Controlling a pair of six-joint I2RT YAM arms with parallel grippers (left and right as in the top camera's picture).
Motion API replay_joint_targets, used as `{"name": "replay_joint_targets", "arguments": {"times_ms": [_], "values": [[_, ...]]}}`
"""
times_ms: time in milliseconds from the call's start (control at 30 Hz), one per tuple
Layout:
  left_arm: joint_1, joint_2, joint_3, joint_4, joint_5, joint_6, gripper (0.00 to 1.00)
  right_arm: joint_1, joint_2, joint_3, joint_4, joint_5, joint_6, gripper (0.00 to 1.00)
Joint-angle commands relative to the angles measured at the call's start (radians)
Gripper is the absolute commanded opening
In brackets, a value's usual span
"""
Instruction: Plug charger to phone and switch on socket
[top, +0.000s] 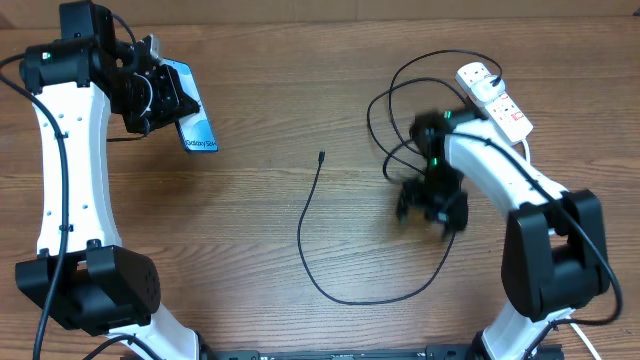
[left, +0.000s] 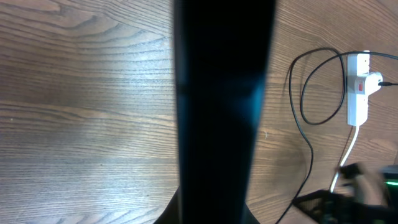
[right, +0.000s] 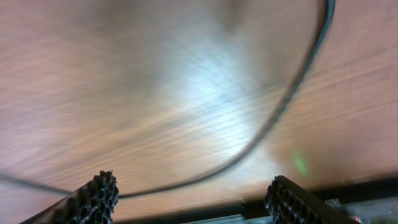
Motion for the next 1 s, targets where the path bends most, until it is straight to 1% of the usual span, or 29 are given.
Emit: {"name": "replay_joint_targets", "arguments": {"times_ms": [0, 100, 167, 200, 267, 333, 467, 533, 600, 733, 800, 967], "values": [[0.0, -0.003, 0.01, 0.005, 0.021, 0.02, 0.04, 0.047, -0.041, 0.169, 0.015, -0.011, 0.037, 0.81], [0.0, -0.003, 0.01, 0.005, 0.021, 0.02, 0.04, 0.096, -0.041, 0.238, 0.101, -0.016, 0.091, 0.83], [0.0, -0.003, 0.01, 0.004, 0.021, 0.019, 0.04, 0.131, -0.04, 0.243, 0.19, -0.014, 0.149, 0.83], [0.0, -0.003, 0.01, 0.004, 0.021, 0.019, 0.04, 0.153, -0.034, 0.243, 0.237, 0.003, 0.2, 0.83], [0.0, -0.003, 0.01, 0.003, 0.02, 0.019, 0.04, 0.195, -0.019, 0.241, 0.311, 0.079, 0.309, 0.83], [0.0, -0.003, 0.01, 0.0, 0.02, 0.019, 0.04, 0.236, 0.001, 0.241, 0.366, 0.172, 0.387, 0.83], [0.0, -0.003, 0.01, -0.011, 0.02, 0.02, 0.04, 0.309, 0.081, 0.241, 0.436, 0.266, 0.484, 0.83], [0.0, -0.003, 0.01, -0.017, 0.02, 0.02, 0.04, 0.327, 0.124, 0.241, 0.461, 0.269, 0.496, 0.8], [0.0, -0.003, 0.01, -0.02, 0.02, 0.02, 0.04, 0.341, 0.167, 0.241, 0.482, 0.274, 0.496, 0.72], [0.0, -0.003, 0.01, -0.023, 0.02, 0.02, 0.04, 0.362, 0.232, 0.241, 0.502, 0.315, 0.495, 0.68], [0.0, -0.003, 0.01, -0.023, 0.02, 0.02, 0.04, 0.372, 0.246, 0.241, 0.513, 0.334, 0.487, 0.64], [0.0, -0.003, 0.01, -0.022, 0.021, 0.019, 0.05, 0.383, 0.249, 0.241, 0.565, 0.344, 0.417, 0.58]]}}
